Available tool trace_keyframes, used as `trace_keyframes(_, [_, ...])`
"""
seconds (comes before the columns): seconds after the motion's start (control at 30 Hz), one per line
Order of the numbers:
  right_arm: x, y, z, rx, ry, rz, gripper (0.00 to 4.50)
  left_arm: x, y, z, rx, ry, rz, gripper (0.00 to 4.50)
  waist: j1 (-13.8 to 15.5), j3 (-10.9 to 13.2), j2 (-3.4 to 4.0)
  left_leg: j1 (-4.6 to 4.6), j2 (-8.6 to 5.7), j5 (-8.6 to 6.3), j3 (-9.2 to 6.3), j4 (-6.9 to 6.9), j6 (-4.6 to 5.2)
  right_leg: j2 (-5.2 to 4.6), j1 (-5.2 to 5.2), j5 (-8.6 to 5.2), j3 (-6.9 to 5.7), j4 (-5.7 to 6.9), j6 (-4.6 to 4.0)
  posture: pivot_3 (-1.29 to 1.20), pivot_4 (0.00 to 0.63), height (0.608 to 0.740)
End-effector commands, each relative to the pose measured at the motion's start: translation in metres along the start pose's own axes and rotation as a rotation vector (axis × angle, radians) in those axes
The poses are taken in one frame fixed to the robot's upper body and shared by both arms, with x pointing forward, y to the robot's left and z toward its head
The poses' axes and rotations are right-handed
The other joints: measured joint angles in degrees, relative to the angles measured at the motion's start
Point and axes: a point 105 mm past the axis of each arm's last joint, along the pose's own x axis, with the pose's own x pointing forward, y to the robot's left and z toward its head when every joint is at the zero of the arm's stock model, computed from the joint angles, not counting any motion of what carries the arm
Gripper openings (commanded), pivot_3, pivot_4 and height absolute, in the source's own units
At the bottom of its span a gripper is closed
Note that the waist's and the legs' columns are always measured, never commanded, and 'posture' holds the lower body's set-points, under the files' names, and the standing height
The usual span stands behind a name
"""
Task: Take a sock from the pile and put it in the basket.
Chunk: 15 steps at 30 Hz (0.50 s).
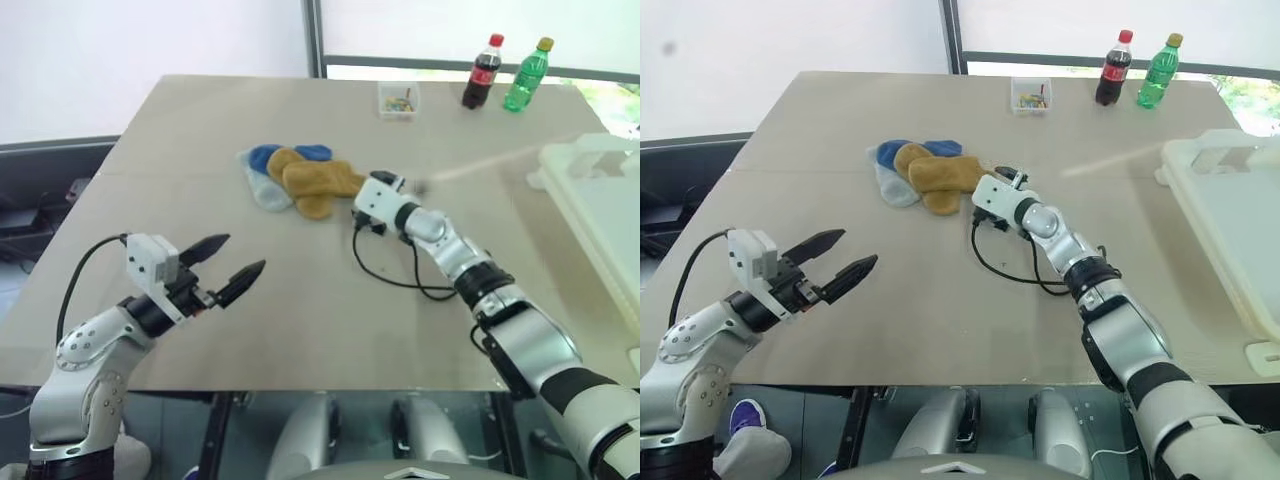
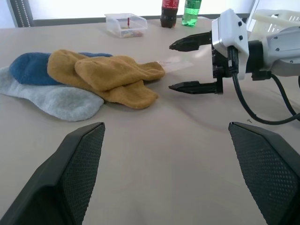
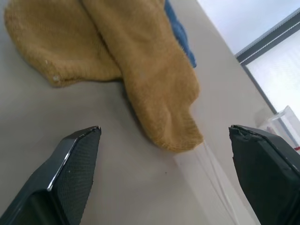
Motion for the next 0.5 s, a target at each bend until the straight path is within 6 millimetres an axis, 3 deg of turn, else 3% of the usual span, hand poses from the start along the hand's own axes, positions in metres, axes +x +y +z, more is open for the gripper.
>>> trace_keyframes(0.03, [0.011,0.001,0.010,-0.059,0.005,-0.013,4.50,-0.001,-0.004,0.013,0.037,-0.047,0.004,4.47,-0.4,0.0,0.00,0.06,0.00,0.01,0.02,-0.02,-0.02,0.00,0.00,0.00,0.00,0.07,-0.01,0.00,0.150,0.729])
trace_keyframes(0.07, [0.014,0.004,0.010,-0.058,0.019,-0.013,4.50,-0.002,-0.003,0.014,0.038,-0.049,0.008,4.47,-0.6,0.0,0.00,0.11,0.00,0.01,0.04,-0.04,-0.04,0.01,0.02,-0.01,-0.01,0.12,-0.02,0.00,0.150,0.729])
trace_keyframes(0.23, [0.018,0.010,0.002,-0.034,0.095,-0.029,2.21,-0.003,0.002,0.020,0.051,-0.061,0.034,4.50,-1.0,0.0,0.02,0.50,-0.01,0.09,0.07,-0.14,-0.18,-0.01,0.09,-0.08,0.05,0.50,-0.14,0.00,0.150,0.729])
trace_keyframes(0.37, [0.016,-0.002,0.004,0.002,0.079,-0.073,0.14,-0.001,0.009,0.028,0.065,-0.081,0.089,4.50,-1.0,0.0,0.04,0.56,0.01,0.14,0.03,-0.14,-0.25,0.00,0.08,-0.11,0.05,0.68,-0.24,0.00,0.150,0.729])
trace_keyframes(0.5, [0.006,-0.025,0.013,0.196,-0.067,-0.092,0.06,0.017,0.011,0.034,0.087,-0.075,0.126,4.50,-1.0,0.0,0.07,0.56,0.01,0.15,0.00,-0.13,-0.26,0.04,0.08,-0.07,0.03,0.69,-0.20,0.00,0.150,0.729])
